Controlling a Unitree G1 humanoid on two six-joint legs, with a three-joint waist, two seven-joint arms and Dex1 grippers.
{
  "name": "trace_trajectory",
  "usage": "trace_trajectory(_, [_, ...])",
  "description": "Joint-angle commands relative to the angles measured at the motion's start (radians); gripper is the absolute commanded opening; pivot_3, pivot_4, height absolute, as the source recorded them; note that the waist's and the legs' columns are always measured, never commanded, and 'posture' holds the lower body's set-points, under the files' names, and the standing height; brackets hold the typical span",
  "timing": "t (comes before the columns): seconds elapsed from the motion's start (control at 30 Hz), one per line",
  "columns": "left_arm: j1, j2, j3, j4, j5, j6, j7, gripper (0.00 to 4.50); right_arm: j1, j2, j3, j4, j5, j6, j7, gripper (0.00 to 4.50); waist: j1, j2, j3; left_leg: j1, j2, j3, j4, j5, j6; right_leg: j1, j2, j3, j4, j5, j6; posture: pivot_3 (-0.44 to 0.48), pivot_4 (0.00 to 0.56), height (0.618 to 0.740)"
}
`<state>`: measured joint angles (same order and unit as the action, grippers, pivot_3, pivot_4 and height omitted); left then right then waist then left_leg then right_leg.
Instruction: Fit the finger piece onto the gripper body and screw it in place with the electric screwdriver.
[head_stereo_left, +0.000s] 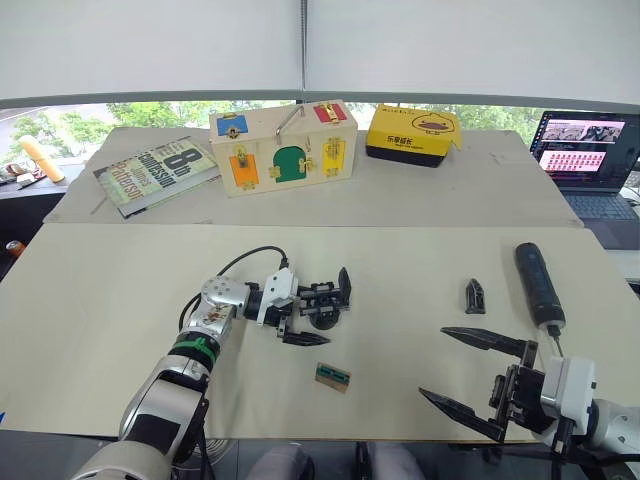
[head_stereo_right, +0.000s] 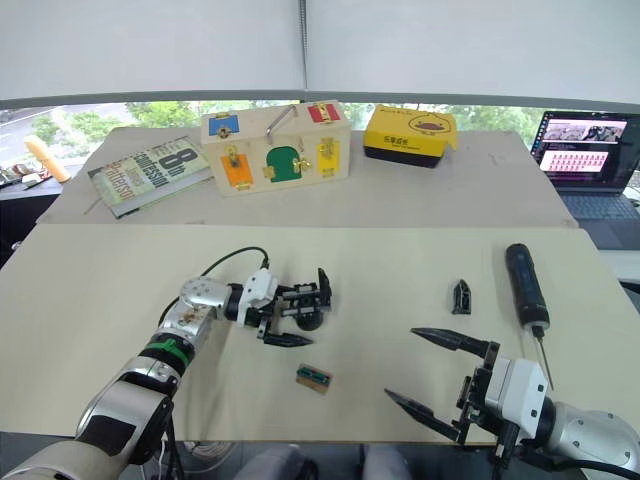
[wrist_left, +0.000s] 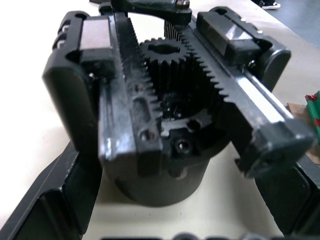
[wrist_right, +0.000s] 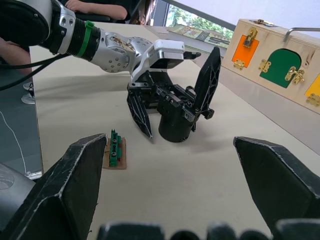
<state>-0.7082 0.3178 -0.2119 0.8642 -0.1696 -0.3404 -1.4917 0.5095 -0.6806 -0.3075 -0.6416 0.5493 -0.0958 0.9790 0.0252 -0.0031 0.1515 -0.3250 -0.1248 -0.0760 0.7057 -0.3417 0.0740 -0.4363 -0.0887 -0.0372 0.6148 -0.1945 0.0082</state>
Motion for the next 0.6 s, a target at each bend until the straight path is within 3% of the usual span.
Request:
trace_trajectory(0.03, [0.002, 0.003, 0.013, 0.015, 0.006, -0.028, -0.019, 3.70, 0.016, 0.005, -0.039, -0.049, 0.005, -0.021, 0.000, 4.50, 0.000, 0.000, 0.000, 0.000, 0.000, 0.000, 0.000, 0.000, 0.000, 0.000, 0.000, 0.000, 0.000, 0.000, 0.000, 0.000, 0.150, 0.740])
trace_trajectory(0.13, [0.027, 0.008, 0.038, -0.009, -0.009, -0.029, -0.003, 2.33, 0.024, 0.009, -0.038, -0.051, 0.005, -0.023, 0.000, 4.50, -0.001, 0.000, 0.000, 0.000, 0.000, 0.000, 0.000, 0.000, 0.000, 0.000, 0.000, 0.000, 0.000, 0.000, 0.000, 0.000, 0.150, 0.740])
trace_trajectory(0.27, [0.125, 0.022, 0.081, -0.162, -0.037, 0.019, 0.068, 2.30, 0.034, 0.021, -0.029, -0.046, -0.003, -0.034, 0.008, 4.50, -0.011, 0.000, 0.000, 0.000, 0.001, 0.000, 0.000, 0.000, 0.000, -0.001, 0.000, 0.000, 0.000, 0.000, 0.000, 0.000, 0.150, 0.740])
trace_trajectory(0.37, [0.237, 0.044, 0.085, -0.378, -0.026, 0.140, 0.183, 2.30, 0.027, 0.026, -0.028, -0.035, -0.004, -0.037, 0.013, 4.50, -0.015, 0.000, 0.000, 0.000, 0.001, 0.000, 0.000, 0.000, 0.001, -0.001, 0.001, 0.001, 0.000, 0.000, 0.000, 0.000, 0.150, 0.740])
trace_trajectory(0.5, [0.409, 0.012, 0.108, -0.726, 0.032, 0.312, 0.481, 2.30, 0.022, 0.030, -0.031, -0.020, -0.003, -0.043, 0.030, 4.50, -0.010, 0.001, 0.000, 0.000, 0.001, 0.000, -0.001, 0.000, 0.001, -0.001, 0.002, 0.003, 0.000, 0.000, 0.000, 0.000, 0.150, 0.740])
trace_trajectory(0.6, [0.503, -0.018, 0.098, -0.893, 0.069, 0.425, 0.628, 2.30, 0.007, 0.030, -0.025, -0.010, -0.004, -0.041, 0.037, 4.50, -0.001, 0.000, 0.000, 0.000, 0.001, 0.000, 0.000, -0.001, 0.001, 0.000, 0.002, 0.004, -0.001, 0.000, 0.000, 0.000, 0.150, 0.740])
